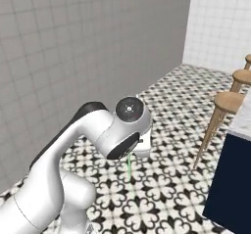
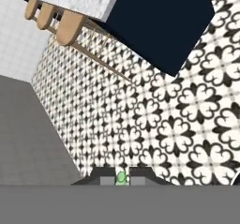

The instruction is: Take a straw from the drawer in front and place it inside the glass cup on the dining counter.

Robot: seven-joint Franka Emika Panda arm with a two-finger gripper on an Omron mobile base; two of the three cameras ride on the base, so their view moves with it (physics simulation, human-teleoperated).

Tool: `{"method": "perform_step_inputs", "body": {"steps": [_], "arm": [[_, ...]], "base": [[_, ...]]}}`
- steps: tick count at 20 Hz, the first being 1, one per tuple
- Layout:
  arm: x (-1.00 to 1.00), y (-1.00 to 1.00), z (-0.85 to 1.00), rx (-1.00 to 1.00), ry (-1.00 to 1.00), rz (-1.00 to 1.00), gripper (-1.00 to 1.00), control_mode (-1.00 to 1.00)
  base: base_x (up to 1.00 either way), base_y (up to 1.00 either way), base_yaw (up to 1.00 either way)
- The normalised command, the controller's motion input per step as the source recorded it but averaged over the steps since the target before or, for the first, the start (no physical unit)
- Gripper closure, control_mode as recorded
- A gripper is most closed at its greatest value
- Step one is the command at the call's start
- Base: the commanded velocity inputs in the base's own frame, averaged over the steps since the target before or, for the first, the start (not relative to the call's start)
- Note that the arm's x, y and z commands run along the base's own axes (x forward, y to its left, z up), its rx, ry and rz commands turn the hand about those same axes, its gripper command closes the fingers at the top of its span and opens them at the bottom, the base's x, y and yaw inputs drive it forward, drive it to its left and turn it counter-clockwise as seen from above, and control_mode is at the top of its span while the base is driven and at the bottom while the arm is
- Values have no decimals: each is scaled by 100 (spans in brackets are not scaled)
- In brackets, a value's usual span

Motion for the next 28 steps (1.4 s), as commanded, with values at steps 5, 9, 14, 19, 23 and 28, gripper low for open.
{"method": "perform_step_inputs", "body": {"steps": [5, 9, 14, 19, 23, 28], "arm": [[0, 0, 0, 0, 0, 0, 100, 100], [0, 0, 0, 0, 0, 0, 100, 100], [0, 0, 0, 0, 0, 0, 100, 100], [0, 0, 0, 0, 0, 0, 100, 100], [0, 0, 0, 0, 0, 0, 100, 100], [0, 0, 0, 0, 0, 0, 100, 100]], "base": [[100, 54, -34], [100, 56, -35], [100, 61, -36], [100, 61, -35], [100, 57, -35], [100, 47, -34]]}}
